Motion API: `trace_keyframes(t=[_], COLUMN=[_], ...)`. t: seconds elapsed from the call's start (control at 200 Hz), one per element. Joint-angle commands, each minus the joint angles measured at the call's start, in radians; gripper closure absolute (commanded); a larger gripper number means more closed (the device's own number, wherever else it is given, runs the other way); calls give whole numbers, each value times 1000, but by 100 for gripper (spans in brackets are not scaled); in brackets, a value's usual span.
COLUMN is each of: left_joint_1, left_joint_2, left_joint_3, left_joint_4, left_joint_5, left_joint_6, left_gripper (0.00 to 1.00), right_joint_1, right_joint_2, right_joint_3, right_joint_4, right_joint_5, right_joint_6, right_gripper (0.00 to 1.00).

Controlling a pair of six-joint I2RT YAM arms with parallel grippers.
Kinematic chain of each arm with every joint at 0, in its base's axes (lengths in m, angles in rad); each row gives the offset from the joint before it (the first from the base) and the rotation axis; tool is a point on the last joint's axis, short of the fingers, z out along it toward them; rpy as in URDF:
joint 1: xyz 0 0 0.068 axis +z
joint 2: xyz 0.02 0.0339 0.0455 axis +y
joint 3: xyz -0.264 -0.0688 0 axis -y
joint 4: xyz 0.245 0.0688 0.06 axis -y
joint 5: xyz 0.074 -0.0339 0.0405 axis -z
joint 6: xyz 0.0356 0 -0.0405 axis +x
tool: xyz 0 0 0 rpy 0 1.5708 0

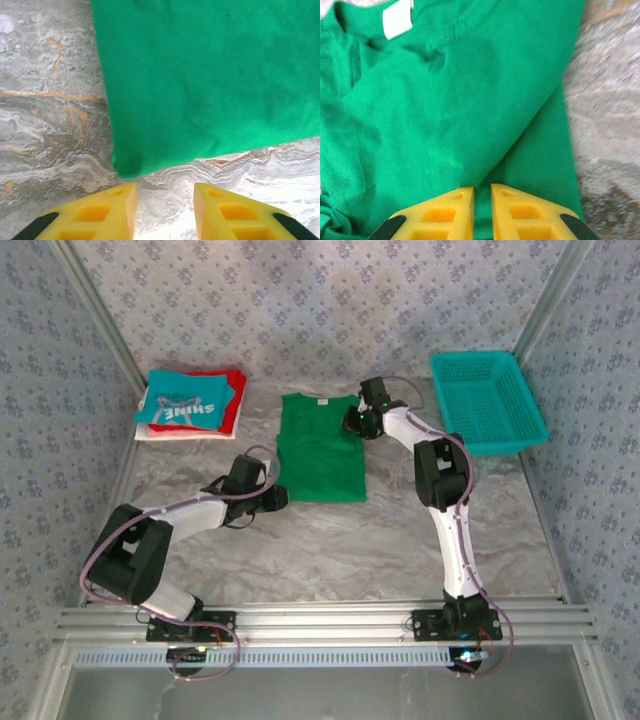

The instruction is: Fold and stack the t-shirts

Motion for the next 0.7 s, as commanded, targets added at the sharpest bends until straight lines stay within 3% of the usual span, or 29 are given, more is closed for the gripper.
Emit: trace_keyframes(t=[0.0,0.185,0.475,0.695], left_joint_1=[9,18,25,110], left_joint_2=[-33,-48,-166,-133], left_joint_3=[-20,-64,-79,-51], left_joint_4=[-2,15,36,60], left_joint_5=[-37,-49,-51,103], left_joint_6=[-11,-28,-68,-64], left_gripper=[66,67,67,60], right_joint_1=[1,26,92,77], right_joint_2=[-40,-294,-630,-758], right_joint_3=[48,-139,-675,-889], right_joint_4=[-56,-23,135,148], right_joint_5=[-1,-15,-41,13], right_joint_6=[-17,-68,-26,-26], right_gripper=[82,78,77,73])
